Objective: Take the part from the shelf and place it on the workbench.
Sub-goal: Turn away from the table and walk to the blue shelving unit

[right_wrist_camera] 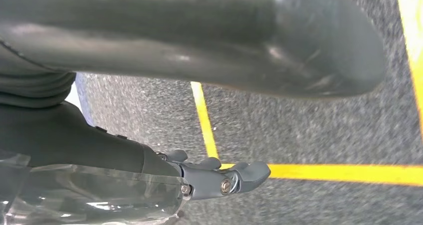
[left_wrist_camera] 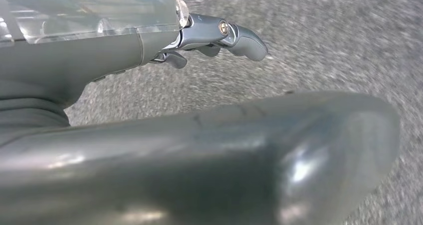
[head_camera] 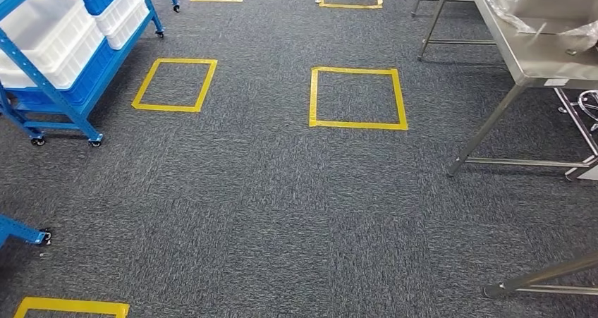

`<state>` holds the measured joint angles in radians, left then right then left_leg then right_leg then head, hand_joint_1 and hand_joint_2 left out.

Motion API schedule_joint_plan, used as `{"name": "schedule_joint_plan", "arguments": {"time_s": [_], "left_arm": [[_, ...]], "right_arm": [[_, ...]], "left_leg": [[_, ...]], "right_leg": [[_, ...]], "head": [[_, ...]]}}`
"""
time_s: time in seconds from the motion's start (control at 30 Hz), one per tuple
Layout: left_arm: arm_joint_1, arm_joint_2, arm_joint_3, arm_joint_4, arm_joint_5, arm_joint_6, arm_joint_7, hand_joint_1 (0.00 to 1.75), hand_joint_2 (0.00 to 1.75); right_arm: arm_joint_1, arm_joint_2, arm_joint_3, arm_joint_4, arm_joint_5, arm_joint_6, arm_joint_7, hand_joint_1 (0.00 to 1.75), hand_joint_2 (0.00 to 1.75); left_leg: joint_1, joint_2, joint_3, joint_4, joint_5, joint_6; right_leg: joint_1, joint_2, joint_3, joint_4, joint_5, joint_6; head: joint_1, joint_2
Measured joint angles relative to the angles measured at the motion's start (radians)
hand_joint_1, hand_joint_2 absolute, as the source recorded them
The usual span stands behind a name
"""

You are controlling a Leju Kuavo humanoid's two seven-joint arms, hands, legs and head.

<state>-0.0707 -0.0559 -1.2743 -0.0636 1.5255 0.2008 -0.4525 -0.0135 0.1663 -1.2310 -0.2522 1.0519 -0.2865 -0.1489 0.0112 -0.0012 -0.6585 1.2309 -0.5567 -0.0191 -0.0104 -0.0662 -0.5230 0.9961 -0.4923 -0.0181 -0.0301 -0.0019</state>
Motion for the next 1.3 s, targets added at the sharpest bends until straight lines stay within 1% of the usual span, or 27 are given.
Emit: {"name": "schedule_joint_plan", "arguments": {"time_s": [0.07, 0.1, 0.13, 0.2, 0.23, 0.3, 0.37, 0.4, 0.43, 0.47, 0.5, 0.53, 0.6, 0.67, 0.73, 0.77, 0.8, 0.87, 0.93, 0.97, 1.0, 1.07, 1.13, 1.17, 1.23, 1.27, 1.3], "left_arm": [[-0.001, 0.004, 0.004, 0.002, 0.0, -0.002, 0.001, 0.0, 0.0], [-0.003, 0.006, 0.006, 0.003, 0.0, -0.004, 0.002, 0.0, 0.0], [-0.004, 0.008, 0.008, 0.003, 0.0, -0.005, 0.002, 0.0, 0.0], [-0.002, 0.012, 0.013, 0.004, 0.0, -0.007, 0.003, 0.0, 0.0], [-0.001, 0.014, 0.015, 0.005, 0.0, -0.008, 0.003, 0.0, 0.0], [-0.002, 0.017, 0.017, 0.007, 0.0, -0.009, 0.004, 0.0, 0.0], [-0.005, 0.02, 0.017, 0.009, 0.0, -0.011, 0.004, 0.0, 0.0], [-0.005, 0.022, 0.017, 0.009, 0.0, -0.012, 0.005, 0.0, 0.0], [-0.005, 0.023, 0.017, 0.01, 0.0, -0.013, 0.005, 0.0, 0.0], [-0.004, 0.023, 0.017, 0.01, 0.0, -0.013, 0.005, 0.0, 0.0], [-0.004, 0.024, 0.017, 0.01, 0.0, -0.014, 0.005, 0.0, 0.0], [-0.004, 0.024, 0.017, 0.01, 0.0, -0.014, 0.005, 0.0, 0.0], [-0.006, 0.025, 0.017, 0.01, 0.0, -0.015, 0.006, 0.0, 0.0], [-0.006, 0.025, 0.017, 0.01, 0.0, -0.016, 0.01, 0.0, 0.0], [-0.004, 0.027, 0.017, 0.011, 0.0, -0.017, 0.013, 0.0, 0.0], [-0.002, 0.027, 0.017, 0.011, 0.0, -0.017, 0.015, 0.0, 0.0], [-0.002, 0.028, 0.017, 0.011, 0.0, -0.017, 0.016, 0.0, 0.0], [-0.004, 0.029, 0.017, 0.011, 0.0, -0.017, 0.018, 0.0, 0.0], [-0.005, 0.029, 0.017, 0.011, 0.0, -0.017, 0.019, 0.0, 0.0], [-0.004, 0.029, 0.017, 0.011, 0.0, -0.017, 0.02, 0.0, 0.0], [-0.002, 0.029, 0.017, 0.011, 0.0, -0.017, 0.02, 0.0, 0.0], [-0.001, 0.03, 0.017, 0.012, 0.0, -0.017, 0.02, 0.0, 0.0], [-0.003, 0.031, 0.017, 0.012, 0.0, -0.017, 0.021, 0.0, 0.0], [-0.004, 0.032, 0.017, 0.012, 0.0, -0.017, 0.021, 0.0, 0.0], [-0.002, 0.033, 0.017, 0.012, 0.0, -0.017, 0.021, 0.0, 0.0], [-0.001, 0.033, 0.017, 0.013, 0.0, -0.017, 0.021, 0.0, 0.0], [0.0, 0.034, 0.018, 0.013, 0.0, -0.017, 0.022, 0.0, 0.0]], "right_arm": [[-0.002, 0.005, 0.0, 0.0, 0.003, -0.001, -0.001, 0.0, 0.0], [-0.003, 0.007, 0.0, 0.0, 0.005, -0.001, -0.002, 0.0, 0.0], [-0.004, 0.009, 0.0, 0.0, 0.006, -0.001, -0.002, 0.0, 0.0], [-0.009, 0.011, 0.0, 0.0, 0.008, -0.001, -0.003, 0.0, 0.0], [-0.011, 0.012, 0.0, -0.001, 0.008, -0.001, -0.004, 0.0, 0.0], [-0.014, 0.014, 0.0, -0.001, 0.009, -0.001, -0.004, 0.0, 0.0], [-0.011, 0.016, 0.0, -0.001, 0.009, -0.001, -0.004, 0.0, 0.0], [-0.01, 0.017, 0.0, 0.0, 0.01, -0.001, -0.004, 0.0, 0.0], [-0.009, 0.018, 0.0, 0.0, 0.01, -0.001, -0.004, 0.0, 0.0], [-0.008, 0.018, 0.0, 0.0, 0.01, -0.001, -0.004, 0.0, 0.0], [-0.007, 0.018, 0.0, 0.0, 0.01, -0.001, -0.004, 0.0, 0.0], [-0.007, 0.018, 0.0, 0.0, 0.01, -0.001, -0.004, 0.0, 0.0], [-0.005, 0.018, -0.001, -0.001, 0.01, -0.001, -0.004, 0.0, 0.0], [-0.005, 0.019, -0.001, -0.001, 0.012, -0.001, -0.003, 0.0, 0.0], [-0.006, 0.021, -0.001, -0.002, 0.014, 0.0, -0.002, 0.0, 0.0], [-0.006, 0.023, -0.001, -0.002, 0.015, 0.0, -0.001, 0.0, 0.0], [-0.005, 0.025, -0.001, -0.003, 0.016, 0.001, 0.0, 0.0, 0.0], [-0.001, 0.027, -0.001, -0.004, 0.017, 0.002, 0.0, 0.0, 0.0], [0.002, 0.027, -0.002, -0.005, 0.018, 0.002, 0.001, 0.0, 0.0], [0.002, 0.028, -0.002, -0.005, 0.019, 0.002, 0.001, 0.0, 0.0], [0.001, 0.028, -0.002, -0.005, 0.02, 0.002, 0.001, 0.0, 0.0], [0.0, 0.029, -0.002, -0.005, 0.024, 0.003, 0.001, 0.0, 0.0], [0.0, 0.03, -0.002, -0.006, 0.027, 0.004, 0.0, 0.0, 0.0], [-0.001, 0.031, -0.002, -0.007, 0.029, 0.004, 0.0, 0.0, 0.0], [-0.005, 0.032, -0.002, -0.009, 0.031, 0.005, -0.001, 0.0, 0.0], [-0.006, 0.032, -0.002, -0.009, 0.032, 0.006, -0.001, 0.0, 0.0], [-0.007, 0.032, -0.002, -0.01, 0.033, 0.007, -0.001, 0.0, 0.0]], "left_leg": [[-0.001, 0.04, 0.076, -0.144, 0.058, 0.002], [-0.004, 0.055, 0.102, -0.194, 0.074, 0.006], [-0.007, 0.063, 0.114, -0.218, 0.078, 0.01], [-0.011, 0.046, 0.11, -0.223, 0.079, 0.022], [-0.011, 0.036, 0.111, -0.227, 0.082, 0.028], [-0.007, 0.017, 0.114, -0.235, 0.089, 0.041], [-0.007, -0.002, 0.113, -0.237, 0.093, 0.047], [-0.008, -0.014, 0.111, -0.237, 0.094, 0.048], [-0.01, -0.026, 0.11, -0.236, 0.095, 0.049], [-0.012, -0.04, 0.111, -0.235, 0.095, 0.049], [-0.012, -0.054, 0.112, -0.235, 0.095, 0.049], [-0.012, -0.068, 0.114, -0.234, 0.095, 0.049], [-0.012, -0.092, 0.113, -0.232, 0.095, 0.044], [-0.009, -0.112, 0.106, -0.231, 0.097, 0.033], [-0.005, -0.132, 0.098, -0.232, 0.101, 0.019], [-0.006, -0.123, 0.094, -0.225, 0.095, 0.014], [-0.007, -0.102, 0.082, -0.202, 0.079, 0.011], [-0.008, -0.041, 0.033, -0.095, 0.015, 0.005], [-0.003, -0.015, -0.027, 0.032, -0.042, -0.002], [-0.001, -0.01, -0.037, 0.058, -0.046, -0.006], [0.001, -0.006, -0.028, 0.046, -0.031, -0.008], [0.004, 0.019, 0.045, -0.084, 0.033, -0.01], [0.0, 0.052, 0.111, -0.202, 0.072, -0.004], [-0.002, 0.061, 0.122, -0.226, 0.076, 0.001], [-0.006, 0.046, 0.118, -0.228, 0.076, 0.012], [-0.005, 0.037, 0.119, -0.231, 0.079, 0.017], [-0.004, 0.028, 0.121, -0.235, 0.082, 0.024]], "right_leg": [[0.002, -0.022, 0.006, 0.004, -0.007, 0.009], [0.003, -0.031, 0.009, 0.007, -0.011, 0.015], [0.005, -0.039, 0.011, 0.008, -0.014, 0.02], [0.004, -0.054, 0.015, 0.007, -0.015, 0.032], [0.002, -0.053, 0.018, 0.01, -0.019, 0.038], [-0.003, -0.012, 0.001, 0.053, -0.054, 0.048], [-0.005, 0.043, -0.059, 0.177, -0.121, 0.051], [-0.005, 0.055, -0.094, 0.246, -0.148, 0.051], [-0.004, 0.06, -0.12, 0.293, -0.158, 0.05], [-0.004, 0.063, -0.129, 0.302, -0.145, 0.048], [-0.003, 0.066, -0.117, 0.27, -0.113, 0.044], [-0.003, 0.077, -0.09, 0.204, -0.069, 0.04], [-0.003, 0.128, -0.032, 0.068, -0.008, 0.032], [0.0, 0.156, -0.014, 0.016, 0.003, 0.027], [-0.001, 0.132, -0.011, 0.007, 0.008, 0.019], [-0.002, 0.119, -0.008, -0.001, 0.011, 0.013], [-0.004, 0.104, -0.004, -0.009, 0.014, 0.007], [-0.003, 0.073, 0.001, -0.018, 0.016, -0.002], [0.001, 0.041, 0.0, -0.017, 0.013, -0.005], [0.001, 0.027, 0.0, -0.016, 0.012, -0.004], [0.001, 0.015, 0.0, -0.014, 0.01, -0.002], [0.0, -0.008, 0.004, -0.008, 0.003, 0.005], [0.003, -0.026, 0.007, 0.001, -0.005, 0.016], [0.005, -0.033, 0.009, 0.003, -0.008, 0.022], [0.005, -0.046, 0.013, 0.004, -0.011, 0.032], [0.002, -0.043, 0.016, 0.007, -0.015, 0.039], [-0.001, -0.027, 0.012, 0.02, -0.028, 0.044]], "head": [[0.0, 0.0], [0.001, 0.0], [0.001, 0.0], [0.001, 0.0], [0.001, 0.0], [0.003, 0.0], [0.006, 0.0], [0.007, 0.0], [0.007, 0.0], [0.008, 0.0], [0.007, 0.0], [0.008, 0.0], [0.007, 0.0], [0.007, 0.0], [0.007, 0.0], [0.007, 0.0], [0.004, 0.0], [0.0, 0.0], [-0.001, 0.0], [-0.001, 0.0], [-0.001, 0.0], [-0.002, 0.0], [-0.001, 0.0], [0.0, 0.0], [0.0, 0.0], [0.001, 0.0], [0.002, 0.0]]}}
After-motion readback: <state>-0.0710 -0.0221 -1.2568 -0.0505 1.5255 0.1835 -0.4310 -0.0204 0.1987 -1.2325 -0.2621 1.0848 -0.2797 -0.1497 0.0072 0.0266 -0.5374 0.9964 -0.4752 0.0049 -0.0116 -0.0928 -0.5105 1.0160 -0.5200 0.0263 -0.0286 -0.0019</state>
